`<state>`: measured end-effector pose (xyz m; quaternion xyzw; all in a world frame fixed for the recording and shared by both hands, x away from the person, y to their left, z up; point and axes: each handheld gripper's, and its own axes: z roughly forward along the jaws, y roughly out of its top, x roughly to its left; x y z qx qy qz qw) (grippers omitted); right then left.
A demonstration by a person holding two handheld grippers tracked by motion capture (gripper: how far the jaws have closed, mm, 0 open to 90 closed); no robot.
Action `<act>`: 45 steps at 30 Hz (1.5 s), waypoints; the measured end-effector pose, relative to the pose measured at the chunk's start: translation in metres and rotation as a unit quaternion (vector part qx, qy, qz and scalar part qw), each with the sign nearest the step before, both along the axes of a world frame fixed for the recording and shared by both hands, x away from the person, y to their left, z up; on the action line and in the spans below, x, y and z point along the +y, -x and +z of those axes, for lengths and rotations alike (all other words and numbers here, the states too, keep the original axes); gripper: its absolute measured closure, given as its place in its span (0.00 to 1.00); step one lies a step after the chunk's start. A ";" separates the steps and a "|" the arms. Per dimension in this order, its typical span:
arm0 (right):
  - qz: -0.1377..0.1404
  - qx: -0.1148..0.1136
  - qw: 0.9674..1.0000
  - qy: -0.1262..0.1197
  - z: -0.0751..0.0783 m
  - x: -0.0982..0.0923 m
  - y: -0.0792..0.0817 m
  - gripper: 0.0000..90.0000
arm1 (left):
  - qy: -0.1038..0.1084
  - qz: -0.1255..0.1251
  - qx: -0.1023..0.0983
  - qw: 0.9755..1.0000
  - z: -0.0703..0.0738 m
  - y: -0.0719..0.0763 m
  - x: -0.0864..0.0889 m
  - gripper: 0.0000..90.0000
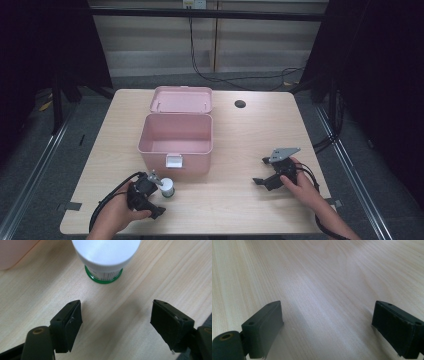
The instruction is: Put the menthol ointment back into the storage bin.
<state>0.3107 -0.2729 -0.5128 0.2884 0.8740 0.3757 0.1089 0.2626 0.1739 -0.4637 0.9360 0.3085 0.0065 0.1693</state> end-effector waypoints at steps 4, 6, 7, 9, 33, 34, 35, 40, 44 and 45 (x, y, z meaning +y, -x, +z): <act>0.000 0.000 1.000 0.000 0.000 0.000 0.000 0.10 | -0.010 -0.002 0.016 1.000 0.009 -0.007 -0.007 0.30; 0.000 0.000 1.000 0.000 0.000 0.000 0.000 0.10 | -0.019 0.001 0.027 0.999 0.012 -0.014 -0.011 0.30; 0.000 0.000 1.000 0.000 0.000 0.000 0.000 0.10 | -0.019 0.001 0.027 0.999 0.012 -0.014 -0.011 0.31; 0.000 0.000 1.000 0.000 0.000 0.000 0.000 0.10 | -0.029 -0.001 0.033 0.999 0.014 -0.018 -0.014 0.31; 0.000 0.000 1.000 0.000 0.000 0.000 0.000 0.10 | -0.074 0.035 0.075 0.994 0.035 -0.051 -0.046 0.55; 0.000 0.000 1.000 0.000 0.000 0.000 0.000 0.10 | -0.074 0.038 0.077 0.994 0.035 -0.052 -0.046 0.55; 0.000 0.000 1.000 0.000 0.000 0.000 0.000 0.10 | -0.077 0.041 0.080 0.993 0.035 -0.053 -0.047 0.55; 0.000 0.000 1.000 0.000 0.000 0.000 0.000 0.10 | -0.079 0.049 0.094 0.991 0.036 -0.053 -0.048 0.56; 0.000 0.000 1.000 0.000 0.000 0.000 0.000 0.10 | -0.079 0.045 0.093 0.992 0.042 -0.053 -0.049 0.56; 0.000 0.000 1.000 0.000 0.000 0.000 0.000 0.10 | -0.076 0.047 0.092 0.992 0.044 -0.053 -0.049 0.56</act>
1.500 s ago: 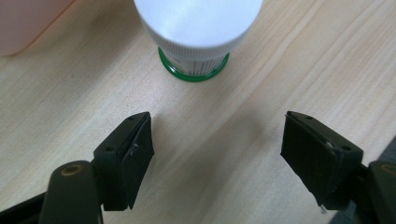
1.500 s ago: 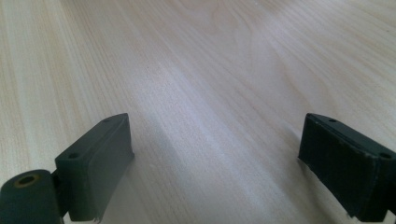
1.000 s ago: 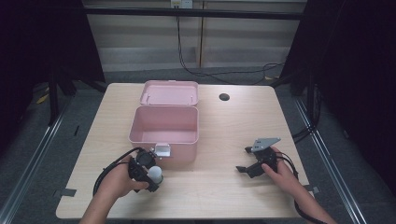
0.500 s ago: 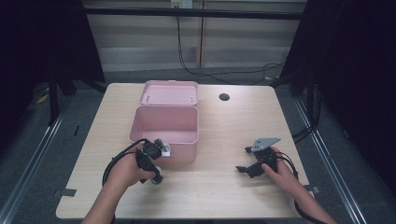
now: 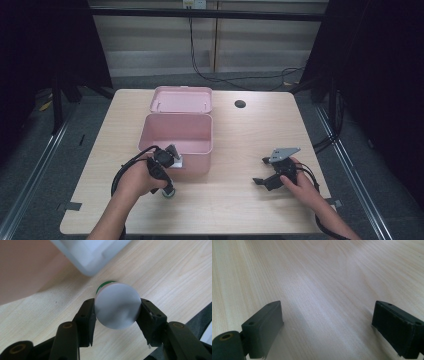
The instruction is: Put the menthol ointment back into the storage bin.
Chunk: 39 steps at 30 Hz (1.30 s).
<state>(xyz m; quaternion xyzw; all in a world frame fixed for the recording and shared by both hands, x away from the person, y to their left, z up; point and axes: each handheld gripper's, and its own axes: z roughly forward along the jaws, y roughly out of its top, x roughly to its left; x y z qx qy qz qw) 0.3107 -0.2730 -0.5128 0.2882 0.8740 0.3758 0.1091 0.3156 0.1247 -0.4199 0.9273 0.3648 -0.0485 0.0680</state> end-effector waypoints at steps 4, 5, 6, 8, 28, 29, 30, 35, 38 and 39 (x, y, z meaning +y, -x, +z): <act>0.000 0.000 1.000 0.000 0.000 0.000 0.000 0.10 | 0.004 -0.002 0.003 1.000 0.009 0.001 -0.001 0.56; 0.000 0.000 1.000 0.000 0.000 0.000 0.000 0.10 | 0.006 -0.001 0.004 1.000 0.011 0.002 -0.001 0.56; -0.001 0.000 1.000 0.000 0.000 0.000 0.000 0.10 | 0.007 -0.003 0.007 1.000 0.014 0.002 -0.001 0.56; -0.001 0.000 1.000 0.000 0.000 0.000 0.000 0.10 | 0.006 -0.005 0.007 1.000 0.019 0.002 -0.001 0.56; 0.000 -0.001 1.000 -0.001 0.000 0.000 0.000 0.10 | -0.007 -0.001 0.026 1.000 0.065 0.001 -0.002 0.56; 0.000 -0.001 1.000 -0.001 0.000 0.000 0.000 0.10 | -0.005 -0.002 0.028 1.000 0.068 0.001 -0.002 0.56; 0.000 -0.001 1.000 -0.001 0.000 0.000 0.000 0.10 | -0.003 -0.001 0.029 1.000 0.071 0.001 -0.001 0.56; 0.000 0.000 1.000 0.000 0.000 0.000 0.000 0.10 | -0.012 -0.003 0.026 1.000 0.088 -0.002 -0.002 0.56; 0.000 0.000 1.000 0.000 0.000 0.000 0.000 0.10 | -0.007 0.000 0.030 1.000 0.098 -0.003 -0.004 0.56; 0.000 0.000 1.000 0.000 0.000 0.000 0.000 0.10 | -0.008 -0.003 0.027 1.000 0.101 -0.004 -0.004 0.56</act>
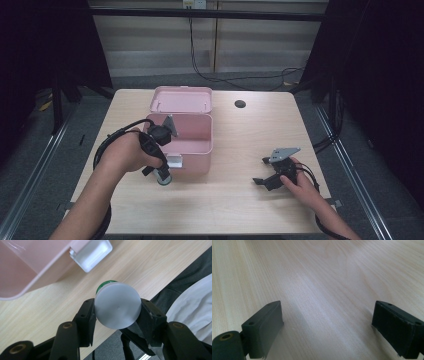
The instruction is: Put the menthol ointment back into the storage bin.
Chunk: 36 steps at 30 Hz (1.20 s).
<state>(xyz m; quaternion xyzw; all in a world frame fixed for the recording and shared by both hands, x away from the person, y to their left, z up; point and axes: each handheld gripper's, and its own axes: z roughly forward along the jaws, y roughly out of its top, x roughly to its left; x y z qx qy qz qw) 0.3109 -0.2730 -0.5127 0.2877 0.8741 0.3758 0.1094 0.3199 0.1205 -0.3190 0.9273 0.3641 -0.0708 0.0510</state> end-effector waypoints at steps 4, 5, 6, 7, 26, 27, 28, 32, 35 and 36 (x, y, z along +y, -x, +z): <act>0.000 0.000 1.000 0.000 0.000 0.000 0.000 0.10 | 0.006 0.003 0.000 1.000 0.012 -0.004 -0.003 0.56; 0.000 0.000 1.000 0.000 0.000 0.000 0.000 0.10 | 0.010 0.006 0.002 1.000 0.015 -0.006 -0.003 0.56; 0.000 0.000 1.000 0.000 0.000 0.000 0.000 0.10 | 0.009 0.001 0.001 1.000 0.018 -0.008 -0.003 0.56; 0.000 0.000 1.000 0.000 0.000 0.000 0.000 0.10 | 0.009 0.005 -0.001 1.000 0.020 -0.009 -0.004 0.56; -0.001 0.001 1.000 0.000 0.000 0.000 0.000 0.10 | 0.012 0.038 -0.020 0.999 0.049 -0.047 -0.014 0.56; 0.000 0.000 1.000 0.000 0.000 0.000 0.000 0.10 | 0.012 0.039 -0.024 0.999 0.050 -0.051 -0.016 0.56; 0.000 0.000 1.000 0.000 0.000 0.000 0.000 0.10 | 0.012 0.039 -0.024 0.999 0.050 -0.051 -0.016 0.56; 0.000 0.000 1.000 0.000 0.000 0.000 0.000 0.10 | 0.015 0.047 -0.024 0.998 0.051 -0.060 -0.019 0.56; 0.001 0.000 1.000 0.001 0.000 0.000 0.000 0.10 | 0.021 0.051 -0.025 0.998 0.049 -0.068 -0.020 0.56; 0.001 0.000 1.000 0.001 0.000 0.000 0.000 0.10 | 0.022 0.054 -0.026 0.998 0.048 -0.070 -0.021 0.56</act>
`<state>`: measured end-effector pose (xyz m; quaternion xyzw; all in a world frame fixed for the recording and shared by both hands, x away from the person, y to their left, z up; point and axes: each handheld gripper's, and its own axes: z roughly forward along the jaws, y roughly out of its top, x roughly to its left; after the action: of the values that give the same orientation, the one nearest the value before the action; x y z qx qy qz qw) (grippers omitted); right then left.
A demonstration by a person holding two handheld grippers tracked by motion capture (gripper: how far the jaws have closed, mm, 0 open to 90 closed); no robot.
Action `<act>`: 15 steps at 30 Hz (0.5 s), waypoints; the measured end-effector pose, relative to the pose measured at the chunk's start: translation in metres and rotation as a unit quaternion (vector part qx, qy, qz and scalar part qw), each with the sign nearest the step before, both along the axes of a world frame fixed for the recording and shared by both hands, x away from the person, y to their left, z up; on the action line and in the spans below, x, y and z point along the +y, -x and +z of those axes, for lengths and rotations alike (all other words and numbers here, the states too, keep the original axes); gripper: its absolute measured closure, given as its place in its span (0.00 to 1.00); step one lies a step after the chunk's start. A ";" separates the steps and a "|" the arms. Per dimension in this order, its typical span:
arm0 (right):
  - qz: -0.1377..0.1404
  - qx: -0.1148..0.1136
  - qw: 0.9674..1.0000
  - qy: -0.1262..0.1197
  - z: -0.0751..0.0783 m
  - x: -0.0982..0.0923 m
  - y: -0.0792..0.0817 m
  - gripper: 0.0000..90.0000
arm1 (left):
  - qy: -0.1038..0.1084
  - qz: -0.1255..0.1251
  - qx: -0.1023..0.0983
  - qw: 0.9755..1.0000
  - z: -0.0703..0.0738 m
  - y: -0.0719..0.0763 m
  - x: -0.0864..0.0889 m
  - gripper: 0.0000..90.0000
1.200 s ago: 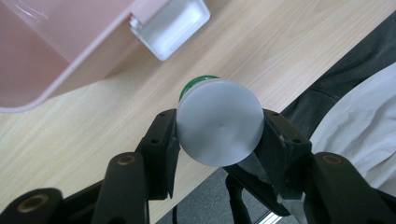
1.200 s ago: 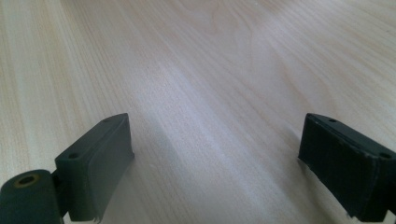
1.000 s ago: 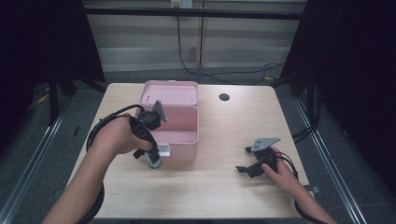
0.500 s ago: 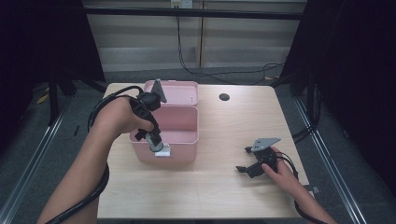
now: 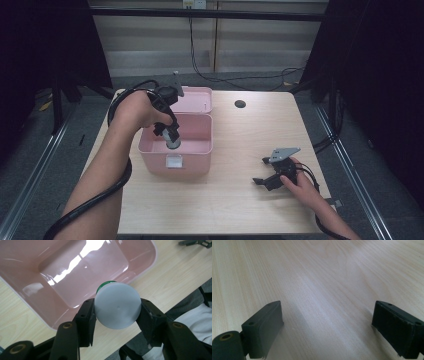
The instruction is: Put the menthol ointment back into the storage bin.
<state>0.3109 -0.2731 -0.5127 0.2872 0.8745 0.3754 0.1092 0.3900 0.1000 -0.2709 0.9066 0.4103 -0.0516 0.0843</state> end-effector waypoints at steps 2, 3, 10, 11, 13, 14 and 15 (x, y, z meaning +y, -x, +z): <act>0.000 0.000 1.000 0.000 0.000 0.000 0.000 0.10 | -0.001 0.004 0.000 1.000 -0.002 -0.005 0.000 0.56; 0.000 0.000 1.000 0.000 0.000 0.000 0.000 0.10 | -0.005 0.004 -0.001 1.000 -0.003 -0.007 0.000 0.56; -0.001 0.001 1.000 0.000 0.000 0.000 0.000 0.10 | -0.007 0.019 -0.008 1.000 -0.012 -0.022 -0.001 0.56; -0.001 0.001 1.000 0.000 0.000 0.000 0.000 0.10 | -0.007 0.019 -0.008 1.000 -0.012 -0.022 -0.001 0.56; -0.001 0.001 1.000 0.000 0.000 0.000 0.000 0.10 | -0.011 0.020 -0.012 1.000 -0.016 -0.027 -0.002 0.56; -0.001 0.001 1.000 0.000 0.000 0.000 0.000 0.10 | -0.011 0.020 -0.012 1.000 -0.016 -0.027 -0.002 0.56; -0.001 0.001 1.000 0.000 0.000 0.000 0.000 0.10 | -0.010 0.021 -0.015 1.000 -0.018 -0.028 -0.003 0.56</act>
<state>0.3107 -0.2730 -0.5126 0.2882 0.8744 0.3748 0.1086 0.4179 0.0972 -0.2887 0.8993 0.4284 -0.0324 0.0822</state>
